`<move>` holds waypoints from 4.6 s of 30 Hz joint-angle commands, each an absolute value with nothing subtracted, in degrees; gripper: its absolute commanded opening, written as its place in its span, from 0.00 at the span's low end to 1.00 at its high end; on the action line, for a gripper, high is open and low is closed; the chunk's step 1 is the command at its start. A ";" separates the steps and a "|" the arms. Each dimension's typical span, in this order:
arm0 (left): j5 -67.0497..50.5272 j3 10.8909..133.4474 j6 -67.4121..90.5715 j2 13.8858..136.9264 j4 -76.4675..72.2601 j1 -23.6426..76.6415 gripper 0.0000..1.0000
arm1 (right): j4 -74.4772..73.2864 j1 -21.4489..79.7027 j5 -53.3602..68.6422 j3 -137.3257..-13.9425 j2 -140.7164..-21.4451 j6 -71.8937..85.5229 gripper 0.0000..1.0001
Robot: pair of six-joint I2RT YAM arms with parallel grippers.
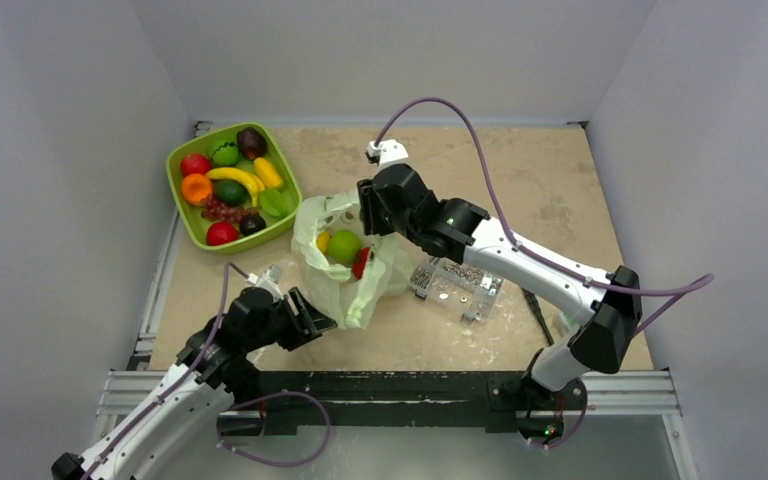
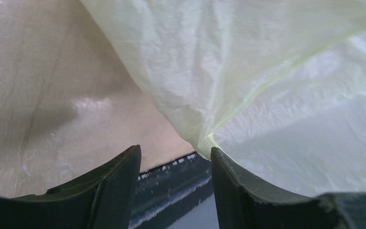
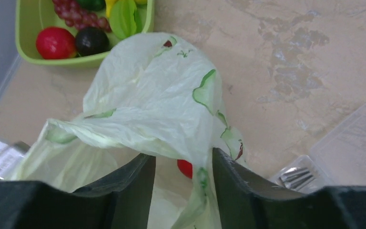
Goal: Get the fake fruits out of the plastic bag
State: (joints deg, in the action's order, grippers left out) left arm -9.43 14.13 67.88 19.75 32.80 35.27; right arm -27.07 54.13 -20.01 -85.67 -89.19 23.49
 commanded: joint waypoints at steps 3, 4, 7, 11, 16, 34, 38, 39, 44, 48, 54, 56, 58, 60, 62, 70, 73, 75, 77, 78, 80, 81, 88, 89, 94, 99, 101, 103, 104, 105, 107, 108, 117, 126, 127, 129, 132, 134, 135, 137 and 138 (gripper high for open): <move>-16.92 29.48 57.45 17.63 43.45 35.00 0.57 | -35.61 57.55 -22.06 -82.98 -83.81 35.77 0.80; -18.00 31.25 56.11 17.49 43.64 35.00 0.57 | -36.76 58.32 -22.58 -82.76 -83.71 37.32 0.88; -21.82 36.19 52.57 17.62 43.67 35.00 0.57 | -40.52 61.74 -27.67 -81.86 -83.07 41.67 0.98; -30.24 40.68 50.43 16.81 40.72 35.04 0.58 | -39.84 64.12 -30.54 -76.82 -80.99 45.39 0.99; -38.97 51.22 47.66 20.00 36.99 34.98 0.59 | -33.74 64.79 -28.68 -67.56 -78.67 46.37 0.99; -1.14 51.36 40.38 42.06 31.32 48.58 0.58 | -17.77 64.95 -30.11 -56.11 -74.45 54.42 0.00; 8.31 48.74 39.38 47.22 29.12 51.69 0.51 | -17.12 65.00 -27.99 -53.90 -72.39 55.48 0.00; 10.44 48.32 39.90 47.84 29.49 51.78 0.50 | -17.97 65.11 -28.03 -53.74 -72.08 56.03 0.00; 15.37 43.06 43.23 49.26 25.08 51.77 0.50 | -20.83 65.39 -27.57 -52.25 -69.82 57.07 0.00; 15.91 42.64 43.78 55.28 21.85 51.78 0.49 | -19.79 65.48 -25.59 -51.22 -68.39 56.14 0.00; 17.43 41.07 48.24 59.77 15.57 51.78 0.49 | -19.64 65.64 -23.60 -51.47 -67.74 54.99 0.00; 19.31 41.84 48.91 61.84 14.99 51.81 0.51 | -19.55 65.74 -23.33 -51.42 -67.65 54.94 0.00; 20.52 42.70 49.18 64.03 14.26 51.77 0.58 | -19.58 65.85 -23.05 -51.31 -67.36 54.78 0.00; 21.62 43.23 49.56 66.31 13.20 51.79 0.66 | -19.59 65.91 -22.88 -51.12 -67.03 54.63 0.00; 23.27 43.41 49.81 68.68 11.97 51.77 0.72 | -19.69 65.92 -22.76 -50.90 -66.89 54.38 0.00; 23.56 46.79 47.81 81.73 5.81 51.33 0.86 | -20.66 65.92 -22.46 -49.16 -65.83 53.77 0.00; 22.63 48.89 46.99 86.47 6.83 51.37 0.86 | -21.34 65.92 -22.75 -47.55 -65.04 54.10 0.00; 22.47 48.56 46.93 88.74 6.14 51.34 0.85 | -21.08 65.96 -22.76 -46.35 -64.38 54.28 0.00; 22.66 48.01 47.33 90.31 6.62 51.37 0.82 | -20.81 65.92 -22.68 -45.39 -63.77 54.48 0.00; 22.06 47.47 47.41 90.72 6.10 51.33 0.80 | -20.59 65.93 -22.65 -44.96 -63.55 54.53 0.00; 21.19 47.26 47.09 91.53 6.37 51.33 0.76 | -20.18 65.92 -22.61 -44.15 -63.39 54.41 0.00; 21.08 47.50 47.03 91.66 7.38 51.33 0.72 | -20.09 65.92 -22.59 -43.79 -63.61 54.28 0.00; 16.18 45.59 41.72 82.47 9.98 51.34 0.37 | -18.71 65.92 -22.89 -43.04 -67.08 53.07 0.00; 14.83 45.56 40.84 80.13 10.73 51.37 0.34 | -18.31 65.92 -22.89 -43.03 -67.62 52.88 0.00; 7.15 44.84 39.11 70.02 14.40 51.03 0.25 | -16.28 65.92 -22.76 -44.03 -69.97 51.49 0.00; 3.41 43.71 39.37 62.54 19.09 50.98 0.18 | -15.17 65.92 -23.51 -45.16 -70.53 51.09 0.00; 4.91 43.09 39.47 60.08 20.83 50.98 0.19 | -15.04 65.94 -23.58 -45.45 -70.29 50.94 0.00; 6.82 42.31 39.55 58.51 20.99 50.88 0.23 | -14.96 65.92 -23.39 -45.63 -69.87 50.88 0.00; 7.25 42.02 39.55 58.69 20.51 50.62 0.27 | -14.89 65.92 -23.13 -45.57 -69.53 50.82 0.00; 7.40 41.94 39.54 59.31 19.89 50.44 0.30 | -14.90 65.92 -22.79 -45.58 -69.13 50.80 0.00; 8.83 42.36 40.13 61.50 19.44 50.00 0.40 | -15.60 65.92 -22.78 -45.81 -68.15 50.98 0.00; 10.31 42.52 41.37 62.78 19.32 49.74 0.45 | -16.34 65.92 -23.07 -45.94 -67.75 51.19 0.00; 10.78 38.07 61.52 71.63 5.44 42.68 0.66 | -18.85 65.92 -24.06 -45.46 -64.65 51.86 0.00; 11.64 40.23 60.75 75.87 -1.48 42.71 0.49 | -18.37 65.92 -23.03 -46.61 -66.82 50.69 0.00; 11.39 40.37 60.78 76.56 -1.71 42.71 0.48 | -18.12 65.87 -22.98 -46.57 -66.94 50.68 0.00; 11.59 40.73 60.34 77.69 -1.93 42.71 0.47 | -17.78 65.92 -22.78 -46.41 -67.18 50.59 0.00; 12.06 40.96 59.68 79.00 -2.63 42.71 0.43 | -17.62 65.90 -22.75 -46.55 -67.58 50.45 0.00; 12.57 41.15 59.11 79.79 -2.98 42.81 0.38 | -17.67 65.92 -22.76 -46.50 -67.67 50.38 0.00; 13.10 41.26 58.41 79.65 -2.81 42.85 0.35 | -17.63 65.92 -22.75 -46.46 -67.74 50.37 0.00; 16.01 40.97 56.63 78.02 -2.00 43.94 0.34 | -17.97 65.92 -22.88 -46.45 -67.83 50.28 0.00; 17.80 40.82 56.06 76.99 -1.37 44.61 0.36 | -18.22 65.92 -22.93 -46.41 -67.77 50.32 0.00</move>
State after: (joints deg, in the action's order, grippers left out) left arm 11.88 39.11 58.92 79.59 0.49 43.03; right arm -18.65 65.63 -22.83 -44.25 -67.57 51.13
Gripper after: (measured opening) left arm 0.347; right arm 0.005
